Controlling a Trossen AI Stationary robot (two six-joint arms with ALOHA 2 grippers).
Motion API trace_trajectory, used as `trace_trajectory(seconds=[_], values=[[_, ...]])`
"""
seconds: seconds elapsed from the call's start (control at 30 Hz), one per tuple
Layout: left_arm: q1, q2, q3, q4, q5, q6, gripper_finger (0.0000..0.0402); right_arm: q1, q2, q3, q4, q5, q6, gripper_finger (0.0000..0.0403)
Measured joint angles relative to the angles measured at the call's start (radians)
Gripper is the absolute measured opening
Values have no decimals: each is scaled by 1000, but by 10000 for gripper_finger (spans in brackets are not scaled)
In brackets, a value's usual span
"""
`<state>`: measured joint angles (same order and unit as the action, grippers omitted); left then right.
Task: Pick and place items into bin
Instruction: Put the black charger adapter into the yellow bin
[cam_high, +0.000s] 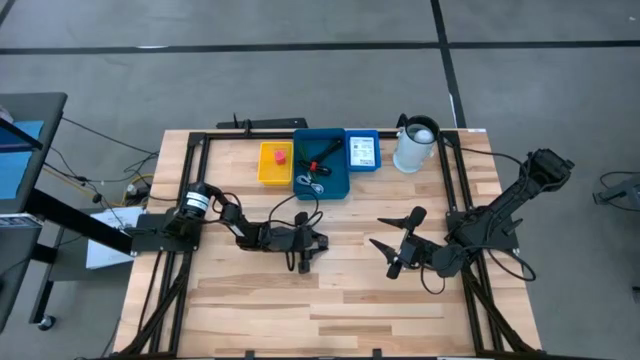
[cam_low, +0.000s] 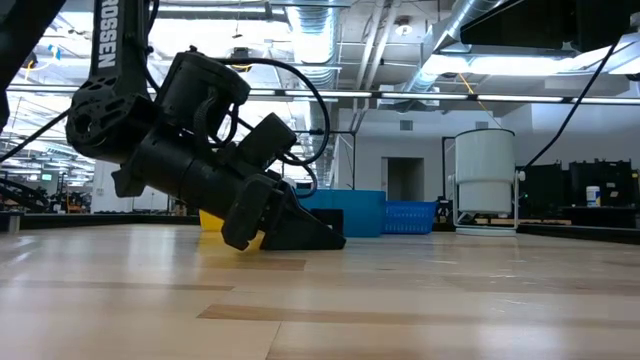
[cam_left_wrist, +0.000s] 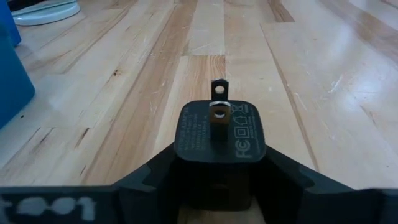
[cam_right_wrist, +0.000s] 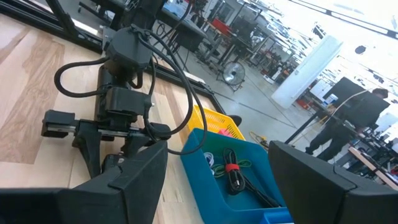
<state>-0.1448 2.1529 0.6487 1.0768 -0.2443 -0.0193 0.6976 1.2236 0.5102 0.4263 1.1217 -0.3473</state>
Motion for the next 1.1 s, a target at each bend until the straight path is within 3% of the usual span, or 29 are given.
trace_trajectory(seconds=[0.7, 0.93, 1.1], values=[[1, -30, -5, 77, 5, 0, 149, 0, 0, 0, 0, 0, 0, 276], [1, -188, -3, -39, -7, 30, 150, 0, 0, 0, 0, 0, 0, 276], [0, -359, -2, -243, -82, 73, 150, 0, 0, 0, -2, 0, 0, 276]])
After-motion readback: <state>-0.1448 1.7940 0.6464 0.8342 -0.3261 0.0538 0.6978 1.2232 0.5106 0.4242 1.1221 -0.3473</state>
